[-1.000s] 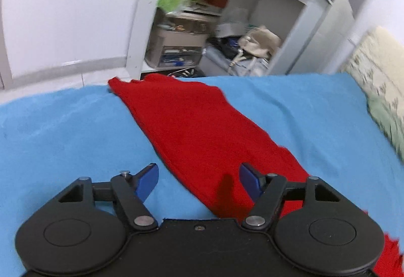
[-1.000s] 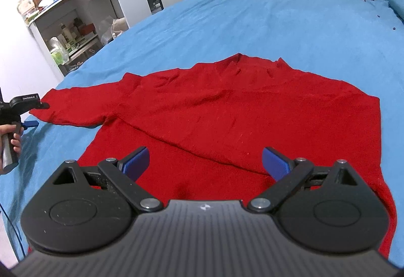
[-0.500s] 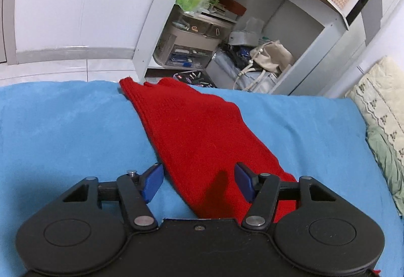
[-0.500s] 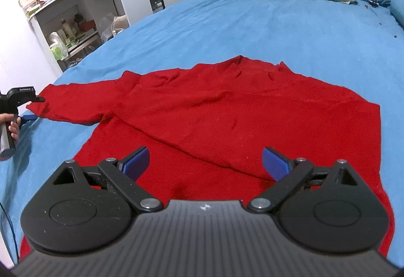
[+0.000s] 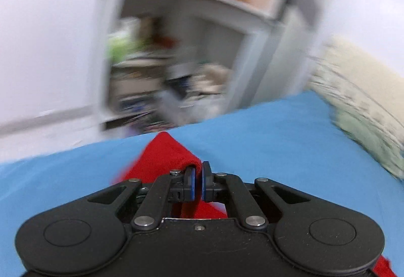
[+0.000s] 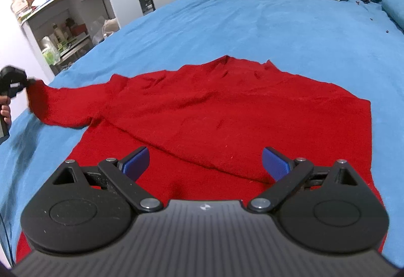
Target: Fold small clothes
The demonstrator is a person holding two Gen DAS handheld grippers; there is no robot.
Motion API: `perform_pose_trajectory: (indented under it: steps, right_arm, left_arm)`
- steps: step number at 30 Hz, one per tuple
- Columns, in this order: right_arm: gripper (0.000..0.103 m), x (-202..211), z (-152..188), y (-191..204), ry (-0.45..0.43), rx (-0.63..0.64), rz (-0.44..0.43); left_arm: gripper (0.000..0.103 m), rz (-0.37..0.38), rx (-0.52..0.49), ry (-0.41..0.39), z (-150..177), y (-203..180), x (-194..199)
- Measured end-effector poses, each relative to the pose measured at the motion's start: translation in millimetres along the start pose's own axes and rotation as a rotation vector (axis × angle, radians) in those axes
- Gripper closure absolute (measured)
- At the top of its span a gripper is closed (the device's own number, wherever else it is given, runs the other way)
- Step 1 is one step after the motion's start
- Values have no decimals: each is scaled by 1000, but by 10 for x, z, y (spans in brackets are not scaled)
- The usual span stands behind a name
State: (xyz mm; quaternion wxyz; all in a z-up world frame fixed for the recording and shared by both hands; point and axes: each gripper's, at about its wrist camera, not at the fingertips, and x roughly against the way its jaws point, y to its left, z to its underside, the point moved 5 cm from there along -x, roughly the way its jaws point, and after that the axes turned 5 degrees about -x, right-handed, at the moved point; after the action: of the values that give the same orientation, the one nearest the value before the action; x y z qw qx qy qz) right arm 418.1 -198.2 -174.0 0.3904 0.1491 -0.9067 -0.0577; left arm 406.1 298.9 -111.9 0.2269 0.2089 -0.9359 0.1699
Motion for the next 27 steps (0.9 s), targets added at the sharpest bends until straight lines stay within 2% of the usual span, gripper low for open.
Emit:
perform_pose_trajectory:
  steps: [3, 6, 9, 12, 16, 19, 21, 22, 23, 25, 27]
  right_arm:
    - [0, 40, -69, -60, -23, -27, 13]
    - [0, 96, -150, -144, -53, -49, 39]
    - [0, 134, -214, -265, -74, -91, 63]
    - [0, 116, -222, -363, -65, -118, 82]
    - [0, 56, -158, -416, -35, -103, 100]
    - [0, 18, -127, -414, -26, -86, 98]
    - [0, -20, -122, -398, -22, -83, 90]
    - [0, -51, -142, -382, -20, -79, 83]
    - [0, -76, -161, -361, -19, -72, 77]
    - [0, -135, -221, -289, -23, -43, 63]
    - [0, -215, -284, -172, -19, 6, 47]
  left_arm:
    - [99, 158, -152, -15, -15, -791, 130]
    - [99, 323, -311, -3, 179, -1611, 303]
    - [99, 458, -472, 61, 639, -2292, 419]
    - [99, 541, -599, 167, 1314, -2701, 462]
    - [99, 535, -713, 259, 2042, -2859, 389]
    - [98, 519, -718, 250, 2191, -2806, 371]
    - [91, 517, -711, 244, 2157, -2785, 400]
    - [76, 520, -706, 242, 2155, -2770, 449]
    - [55, 526, -704, 237, 2110, -2736, 480]
    - [35, 511, -708, 197, 2043, -2585, 617]
    - [33, 463, -719, 145, 1982, -2373, 722]
